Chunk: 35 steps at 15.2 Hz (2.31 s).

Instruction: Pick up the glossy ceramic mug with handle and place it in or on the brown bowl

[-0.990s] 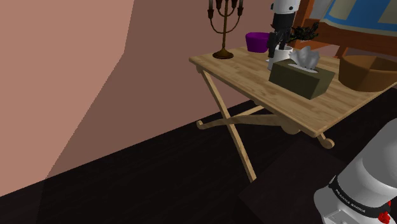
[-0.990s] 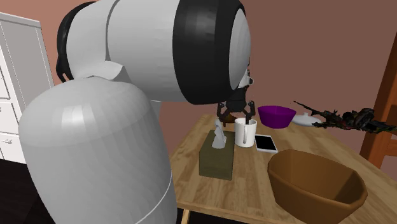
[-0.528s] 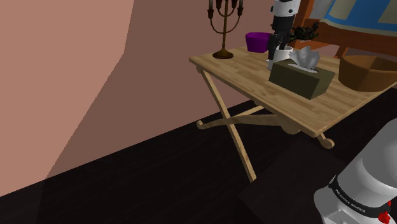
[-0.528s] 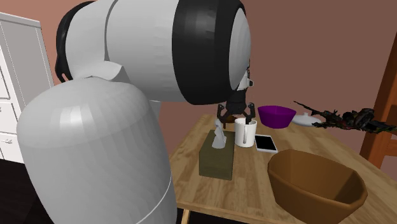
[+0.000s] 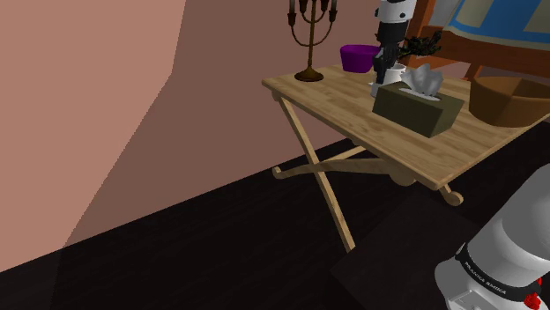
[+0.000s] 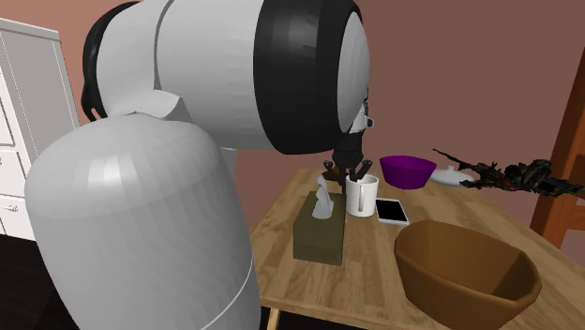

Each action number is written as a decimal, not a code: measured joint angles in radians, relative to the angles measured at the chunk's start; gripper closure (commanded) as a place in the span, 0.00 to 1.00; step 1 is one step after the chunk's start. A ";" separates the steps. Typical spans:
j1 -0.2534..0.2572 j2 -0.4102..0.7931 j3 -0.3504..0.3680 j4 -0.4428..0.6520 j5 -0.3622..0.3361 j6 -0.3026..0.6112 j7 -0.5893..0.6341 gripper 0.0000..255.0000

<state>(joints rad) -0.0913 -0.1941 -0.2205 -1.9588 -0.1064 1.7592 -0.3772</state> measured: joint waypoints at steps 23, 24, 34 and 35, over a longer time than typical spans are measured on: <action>0.003 0.044 0.002 0.300 0.012 -0.256 -0.022 1.00; 0.003 0.050 0.002 0.321 0.013 -0.271 -0.025 1.00; 0.002 0.118 -0.002 0.543 0.025 -0.425 -0.042 1.00; 0.001 0.124 -0.003 0.559 0.026 -0.435 -0.045 1.00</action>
<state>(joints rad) -0.0899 -0.0700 -0.2235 -1.3999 -0.0802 1.3241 -0.4220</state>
